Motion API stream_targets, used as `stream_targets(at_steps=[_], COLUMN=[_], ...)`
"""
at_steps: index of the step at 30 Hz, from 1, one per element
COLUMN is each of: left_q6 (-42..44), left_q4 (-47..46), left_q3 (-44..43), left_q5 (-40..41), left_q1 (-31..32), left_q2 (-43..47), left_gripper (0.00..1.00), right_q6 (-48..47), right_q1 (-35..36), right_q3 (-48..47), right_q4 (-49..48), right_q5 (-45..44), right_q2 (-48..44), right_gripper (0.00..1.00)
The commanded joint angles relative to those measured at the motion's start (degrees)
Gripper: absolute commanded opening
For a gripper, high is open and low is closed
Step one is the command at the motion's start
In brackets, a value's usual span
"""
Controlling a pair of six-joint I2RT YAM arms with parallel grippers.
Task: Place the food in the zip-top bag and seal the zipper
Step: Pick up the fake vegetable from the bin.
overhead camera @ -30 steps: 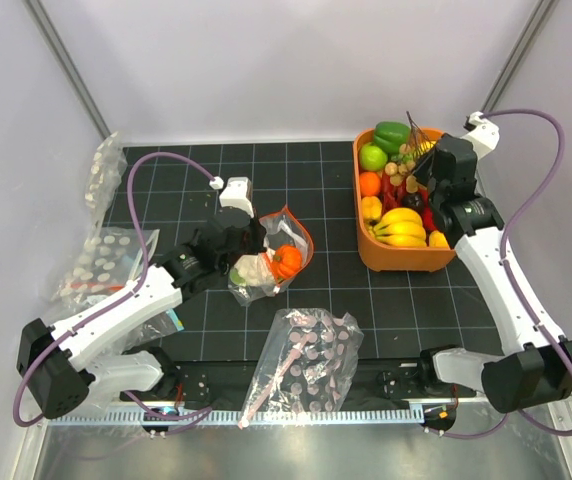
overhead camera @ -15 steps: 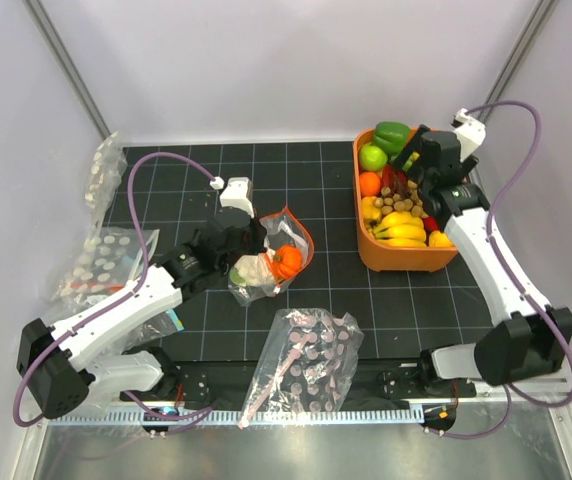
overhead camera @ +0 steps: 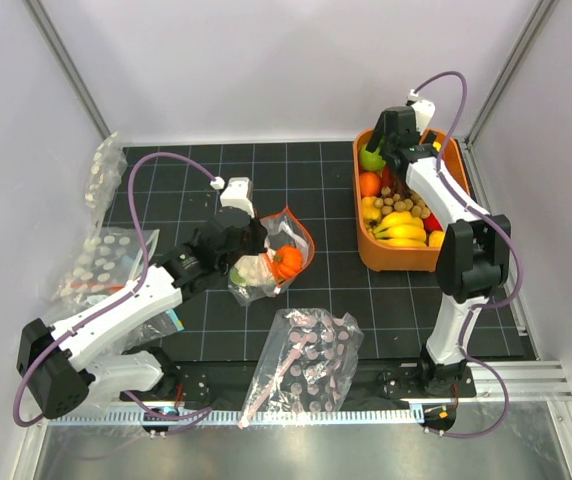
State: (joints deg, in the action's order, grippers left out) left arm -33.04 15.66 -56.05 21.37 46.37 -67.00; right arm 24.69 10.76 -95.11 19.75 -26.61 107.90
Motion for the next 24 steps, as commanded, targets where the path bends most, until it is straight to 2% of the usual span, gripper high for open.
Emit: stream_targets(at_steps=[1, 7, 11, 15, 24], left_q6=[-0.45, -0.36, -0.36, -0.36, -0.27], left_q4=[-2.30, -2.21, -2.21, -2.21, -2.21], left_q3=[-1.25, -1.16, -1.16, -1.16, -1.34], left_q5=[-1.06, -1.24, -1.33, -1.24, -0.62], left_q1=[-0.31, -0.23, -0.31, -0.31, -0.31], left_q2=[0.82, 1.00, 1.08, 0.82, 0.65], left_gripper=[0.00, 0.00, 0.00, 0.00, 0.00], right_q6=[-9.62, -13.52, -14.14, -17.55, -21.17], right_q1=[-0.13, -0.13, -0.13, -0.13, -0.13], right_q3=[-2.46, -0.26, -0.08, 3.96, -6.13], right_q4=[-7.43, -14.20, -14.21, -18.68, -13.34], right_q5=[-0.38, 0.68, 0.77, 0.24, 2.53], right_q2=[-0.06, -0.32, -0.49, -4.00, 0.99], right_gripper=[1.00, 1.00, 1.00, 1.00, 0.99])
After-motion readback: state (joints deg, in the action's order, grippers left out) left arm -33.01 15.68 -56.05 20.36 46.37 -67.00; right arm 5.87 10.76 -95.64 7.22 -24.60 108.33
